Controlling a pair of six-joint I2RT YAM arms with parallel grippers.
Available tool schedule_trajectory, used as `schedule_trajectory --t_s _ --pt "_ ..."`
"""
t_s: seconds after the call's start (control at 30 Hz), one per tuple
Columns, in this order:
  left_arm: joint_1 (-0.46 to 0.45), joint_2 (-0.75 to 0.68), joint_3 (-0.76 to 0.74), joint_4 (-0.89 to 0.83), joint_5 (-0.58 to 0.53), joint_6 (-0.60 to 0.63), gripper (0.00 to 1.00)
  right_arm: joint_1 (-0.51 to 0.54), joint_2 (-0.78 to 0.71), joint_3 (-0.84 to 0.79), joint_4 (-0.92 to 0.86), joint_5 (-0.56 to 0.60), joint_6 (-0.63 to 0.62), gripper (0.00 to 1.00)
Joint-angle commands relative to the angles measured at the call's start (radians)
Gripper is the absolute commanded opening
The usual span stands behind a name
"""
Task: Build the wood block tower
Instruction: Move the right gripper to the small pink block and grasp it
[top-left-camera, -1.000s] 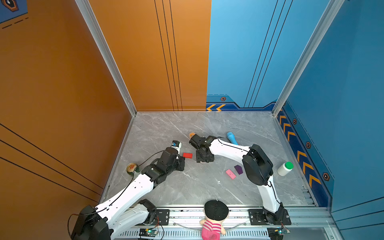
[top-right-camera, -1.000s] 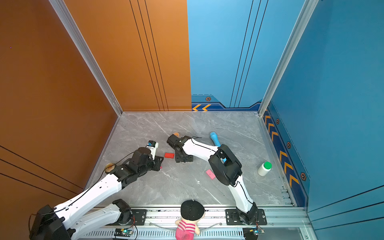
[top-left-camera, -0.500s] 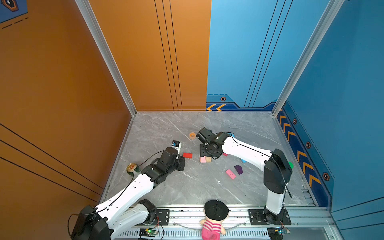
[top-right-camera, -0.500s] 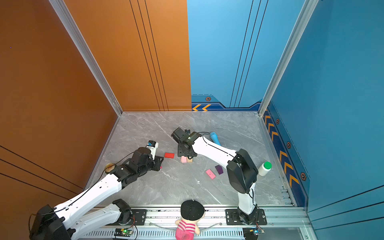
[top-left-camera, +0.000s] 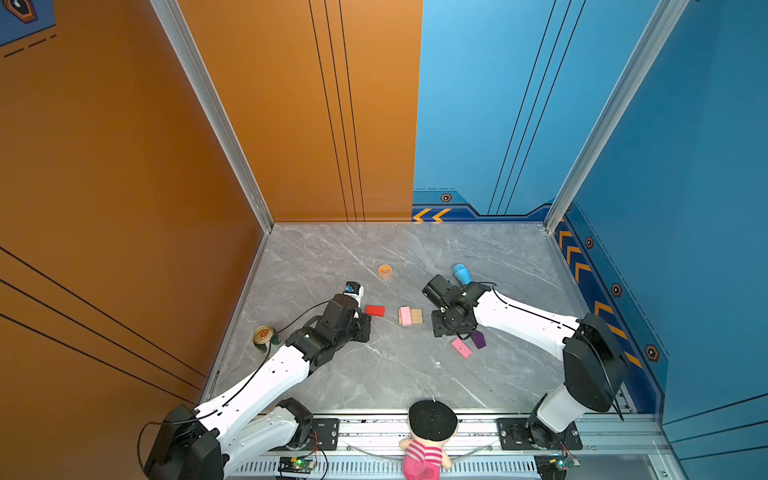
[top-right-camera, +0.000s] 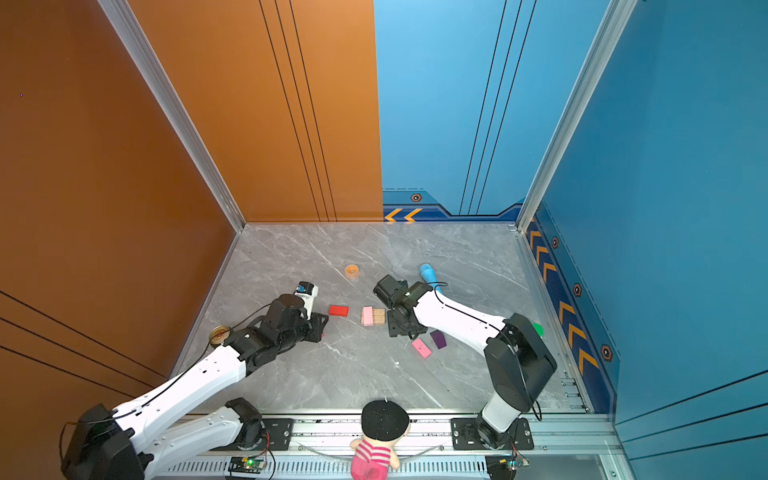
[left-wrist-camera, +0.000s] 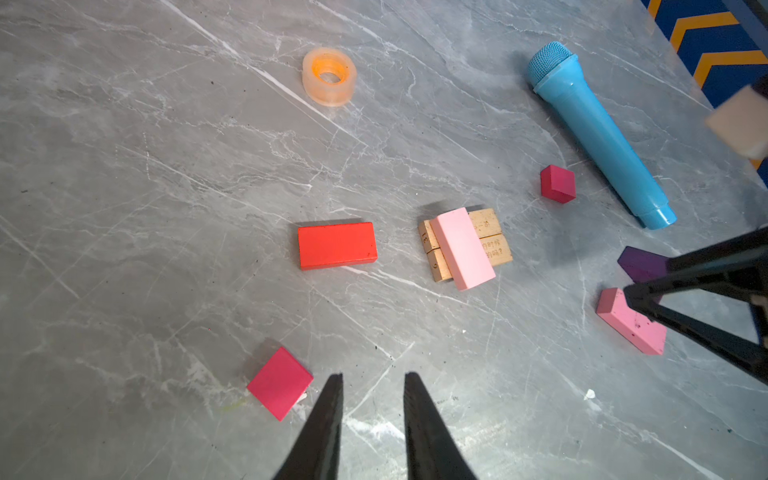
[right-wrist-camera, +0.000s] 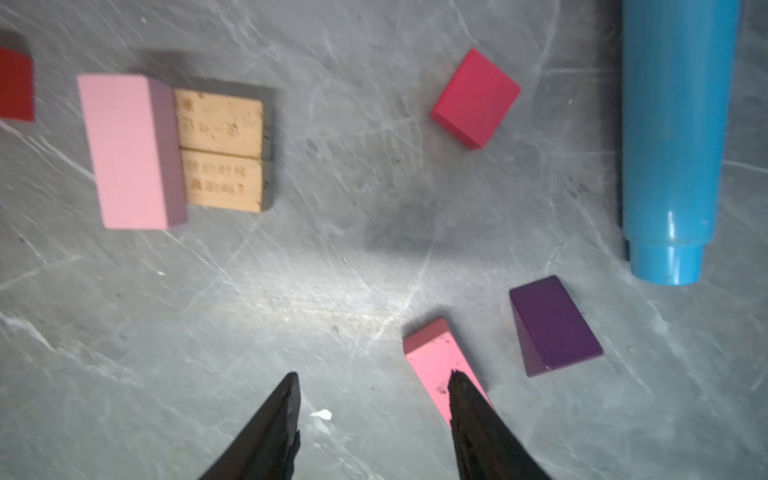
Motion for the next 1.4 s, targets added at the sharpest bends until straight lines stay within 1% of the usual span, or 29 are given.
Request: schedule_trajectory --t_s 0.0,0.1,0.2,0.43,0.67,0.7,1.03,1.1,1.23,1.37 --pt "-0.012 0.016 0.034 -0.016 0.017 -0.014 0.28 -0.013 -0.041 -0.056 -0.025 -0.003 -0.041 0.59" --pt "-0.023 0.031 0.046 -0.02 0.012 -0.019 0.27 -0.03 -0.05 -0.101 -0.009 -0.011 -0.06 0.59" --pt "-0.03 0.043 0.058 -0.025 0.004 -0.025 0.27 -0.054 -0.05 -0.145 0.03 -0.047 -0.076 0.6" --pt "-0.053 0.065 0.08 -0.032 -0.013 -0.033 0.27 -0.058 -0.019 -0.194 0.085 -0.102 -0.098 0.6" --pt "-0.064 0.08 0.091 -0.039 -0.024 -0.033 0.27 -0.058 -0.004 -0.219 0.105 -0.114 -0.098 0.57" --pt "-0.063 0.081 0.092 -0.04 -0.024 -0.033 0.27 -0.089 -0.003 -0.222 0.109 -0.112 -0.098 0.57" --pt "-0.072 0.092 0.098 -0.043 -0.03 -0.034 0.27 -0.098 0.009 -0.234 0.121 -0.115 -0.1 0.56" --pt "-0.072 0.094 0.099 -0.042 -0.031 -0.035 0.27 -0.098 0.007 -0.238 0.121 -0.118 -0.093 0.53" --pt "-0.074 0.097 0.099 -0.041 -0.031 -0.032 0.27 -0.092 0.002 -0.238 0.121 -0.118 -0.086 0.4" --pt "-0.074 0.096 0.1 -0.042 -0.031 -0.03 0.27 -0.086 0.007 -0.232 0.117 -0.116 -0.081 0.29"
